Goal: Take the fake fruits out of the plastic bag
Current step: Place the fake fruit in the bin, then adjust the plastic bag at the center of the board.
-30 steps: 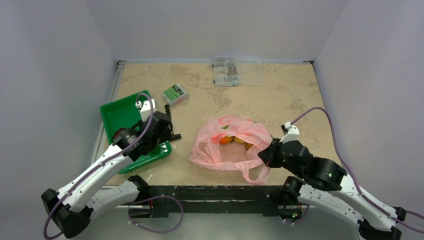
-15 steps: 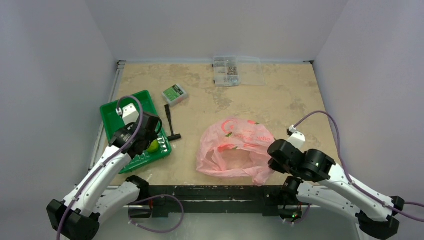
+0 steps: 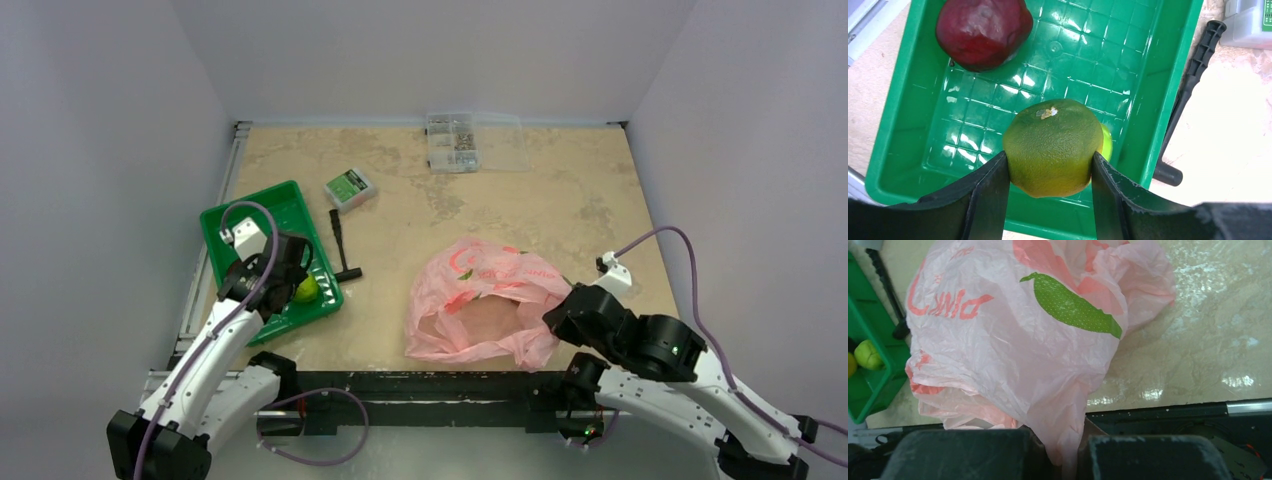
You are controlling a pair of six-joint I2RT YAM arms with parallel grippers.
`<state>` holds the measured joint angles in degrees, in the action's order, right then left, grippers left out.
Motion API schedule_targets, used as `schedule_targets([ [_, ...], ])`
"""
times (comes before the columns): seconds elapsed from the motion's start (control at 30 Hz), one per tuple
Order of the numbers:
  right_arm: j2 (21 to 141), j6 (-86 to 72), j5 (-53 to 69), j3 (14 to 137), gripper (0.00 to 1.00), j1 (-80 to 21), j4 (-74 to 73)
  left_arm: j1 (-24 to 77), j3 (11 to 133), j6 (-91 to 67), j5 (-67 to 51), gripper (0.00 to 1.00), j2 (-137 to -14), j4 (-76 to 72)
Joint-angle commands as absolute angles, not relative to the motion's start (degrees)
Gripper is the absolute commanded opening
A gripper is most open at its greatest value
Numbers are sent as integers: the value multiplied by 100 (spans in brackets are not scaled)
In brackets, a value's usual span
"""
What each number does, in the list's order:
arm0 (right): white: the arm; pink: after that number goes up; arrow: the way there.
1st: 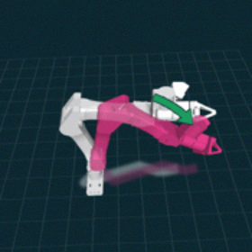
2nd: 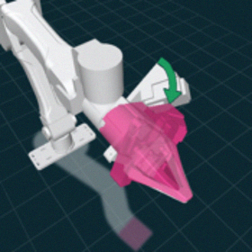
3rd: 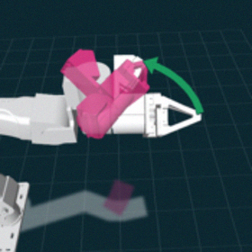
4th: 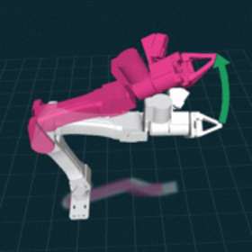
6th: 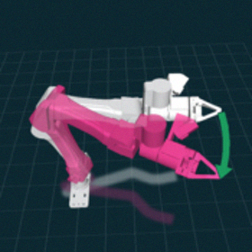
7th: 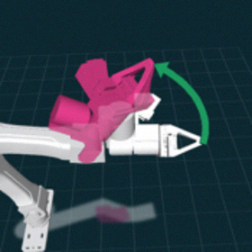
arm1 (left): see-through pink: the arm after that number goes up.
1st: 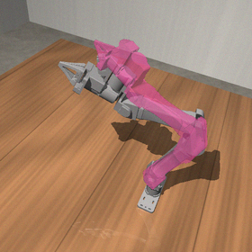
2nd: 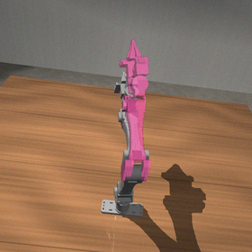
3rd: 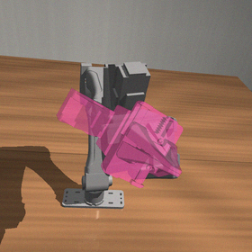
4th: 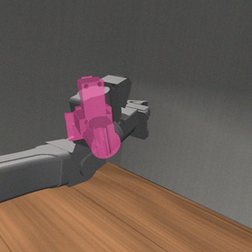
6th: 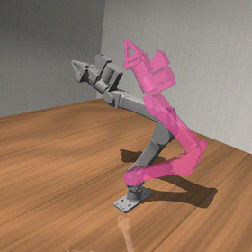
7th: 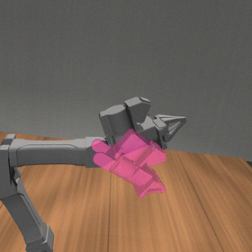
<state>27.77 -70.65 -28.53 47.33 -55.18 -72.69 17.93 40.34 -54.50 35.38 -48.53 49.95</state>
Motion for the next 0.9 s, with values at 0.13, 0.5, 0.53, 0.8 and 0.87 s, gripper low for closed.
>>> schedule_targets([
  [0.13,2417,-6323,-2692,4567,0,-5537,-6411,1632,3728,-5538,3393,3,-5039,4493],
  [0.5,2575,-5220,-2292,4424,0,-5537,-5176,1632,4264,-5320,2988,100,-4654,5082],
  [0.53,2759,-4956,-2081,4387,0,-5537,-4895,1630,4370,-5219,2826,100,-4539,5091],
  [0.8,4348,-3673,-1270,4882,0,-5517,-2078,1628,4849,-4510,491,100,-3719,4762],
  [0.87,4999,-3087,-943,5369,0,-5480,-1648,1635,4841,-4482,-36,100,-3611,4665],
])
